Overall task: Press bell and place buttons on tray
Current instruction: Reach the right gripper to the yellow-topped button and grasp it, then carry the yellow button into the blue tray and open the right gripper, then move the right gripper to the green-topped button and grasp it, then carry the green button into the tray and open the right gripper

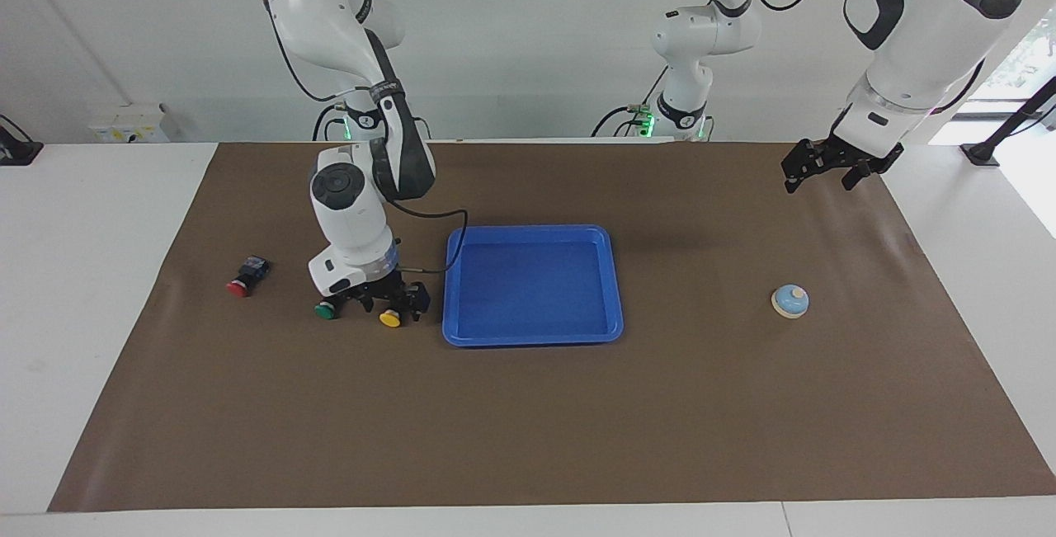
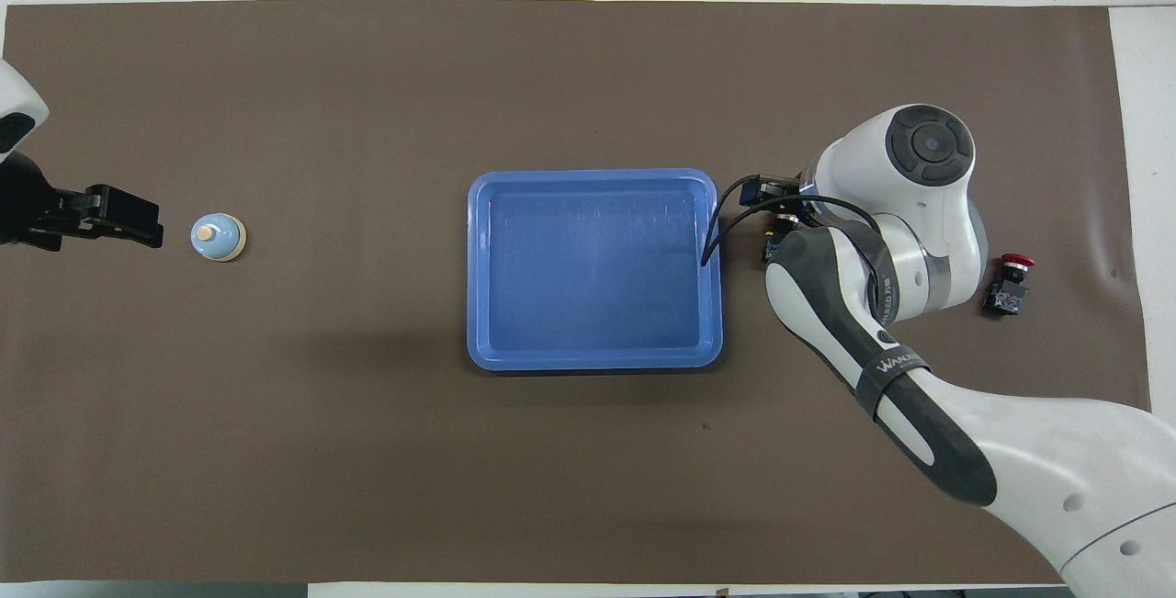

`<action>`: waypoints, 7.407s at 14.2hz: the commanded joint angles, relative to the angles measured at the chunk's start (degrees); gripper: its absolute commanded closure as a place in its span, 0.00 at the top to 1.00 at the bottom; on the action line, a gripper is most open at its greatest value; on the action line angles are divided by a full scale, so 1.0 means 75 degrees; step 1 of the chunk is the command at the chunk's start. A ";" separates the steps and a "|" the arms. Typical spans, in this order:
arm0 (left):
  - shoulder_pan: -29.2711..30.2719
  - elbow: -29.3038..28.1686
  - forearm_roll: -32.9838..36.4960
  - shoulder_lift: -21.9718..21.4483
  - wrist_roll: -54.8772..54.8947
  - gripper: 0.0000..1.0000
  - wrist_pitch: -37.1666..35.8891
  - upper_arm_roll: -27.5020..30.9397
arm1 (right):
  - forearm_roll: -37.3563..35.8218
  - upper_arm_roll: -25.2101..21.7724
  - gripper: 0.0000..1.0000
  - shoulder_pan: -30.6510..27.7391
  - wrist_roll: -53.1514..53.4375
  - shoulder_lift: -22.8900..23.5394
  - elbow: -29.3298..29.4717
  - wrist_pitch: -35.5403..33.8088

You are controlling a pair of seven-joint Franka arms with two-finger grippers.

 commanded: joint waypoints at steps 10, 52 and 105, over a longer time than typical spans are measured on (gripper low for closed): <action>0.0004 -0.0078 -0.0010 -0.0128 0.0045 1.00 -0.0001 0.0028 | -0.0126 0.0027 0.44 0.0152 0.0386 -0.0267 -0.0787 0.0369; 0.0004 -0.0078 -0.0010 -0.0128 0.0045 1.00 -0.0001 0.0028 | -0.0502 -0.0090 1.00 -0.1195 -0.1208 -0.1099 -0.0572 -0.1007; 0.0004 -0.0078 -0.0010 -0.0128 0.0045 1.00 -0.0001 0.0028 | -0.0021 -0.0430 1.00 0.1058 0.0802 -0.0757 0.2180 -0.4329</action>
